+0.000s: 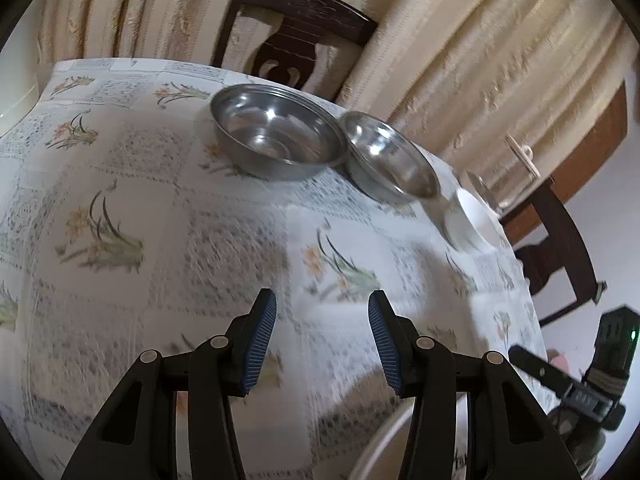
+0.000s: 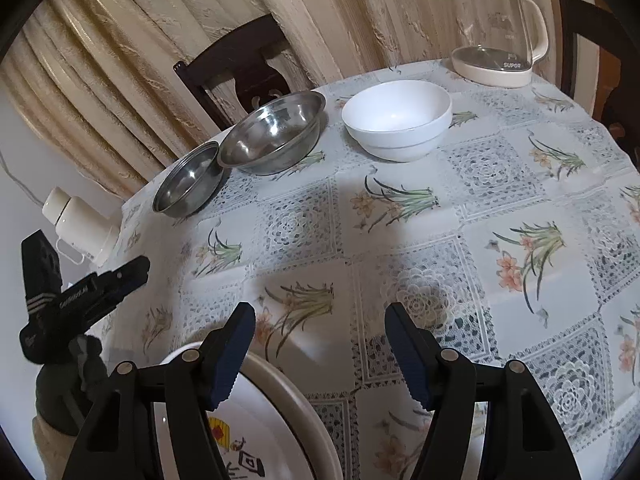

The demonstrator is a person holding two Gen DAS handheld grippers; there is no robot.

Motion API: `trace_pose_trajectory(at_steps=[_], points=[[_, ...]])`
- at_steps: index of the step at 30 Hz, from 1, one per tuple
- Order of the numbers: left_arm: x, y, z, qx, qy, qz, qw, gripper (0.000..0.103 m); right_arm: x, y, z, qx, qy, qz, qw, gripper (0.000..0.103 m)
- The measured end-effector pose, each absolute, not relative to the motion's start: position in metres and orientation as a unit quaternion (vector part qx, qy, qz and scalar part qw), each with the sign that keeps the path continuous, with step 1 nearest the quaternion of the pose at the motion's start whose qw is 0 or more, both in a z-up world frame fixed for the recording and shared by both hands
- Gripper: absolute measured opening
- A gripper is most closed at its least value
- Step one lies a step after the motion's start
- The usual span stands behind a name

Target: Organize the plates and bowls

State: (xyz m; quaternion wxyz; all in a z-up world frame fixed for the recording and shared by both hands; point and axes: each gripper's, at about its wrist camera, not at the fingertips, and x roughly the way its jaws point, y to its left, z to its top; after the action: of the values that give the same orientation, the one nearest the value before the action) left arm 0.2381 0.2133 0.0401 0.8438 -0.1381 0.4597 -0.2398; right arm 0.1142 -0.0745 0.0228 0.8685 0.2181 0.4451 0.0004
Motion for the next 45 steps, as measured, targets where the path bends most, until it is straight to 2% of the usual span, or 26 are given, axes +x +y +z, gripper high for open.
trace_pose_trajectory(at_steps=[18,22,34,36,41,45], points=[[0.34,0.242,0.042,-0.216,0.44,-0.192,0.85,0.049,0.225,-0.037,0.039,0.251,0.486,0.078,0.833,0.071],[0.368,0.244,0.043,-0.229,0.432,-0.179,0.854,0.053,0.255,-0.024,0.034,0.277,0.497,0.097,0.817,0.071],[0.421,0.25,0.02,-0.257,0.43,-0.153,0.852,0.053,0.332,0.016,0.007,0.279,0.519,0.112,0.801,0.071],[0.426,0.248,0.017,-0.259,0.428,-0.158,0.852,0.053,0.34,0.02,0.001,0.276,0.521,0.112,0.8,0.069],[0.433,0.247,0.006,-0.251,0.426,-0.171,0.852,0.053,0.355,0.027,-0.012,0.273,0.526,0.112,0.798,0.052],[0.434,0.25,0.0,-0.246,0.429,-0.165,0.854,0.043,0.357,0.034,-0.015,0.258,0.528,0.12,0.8,0.042]])
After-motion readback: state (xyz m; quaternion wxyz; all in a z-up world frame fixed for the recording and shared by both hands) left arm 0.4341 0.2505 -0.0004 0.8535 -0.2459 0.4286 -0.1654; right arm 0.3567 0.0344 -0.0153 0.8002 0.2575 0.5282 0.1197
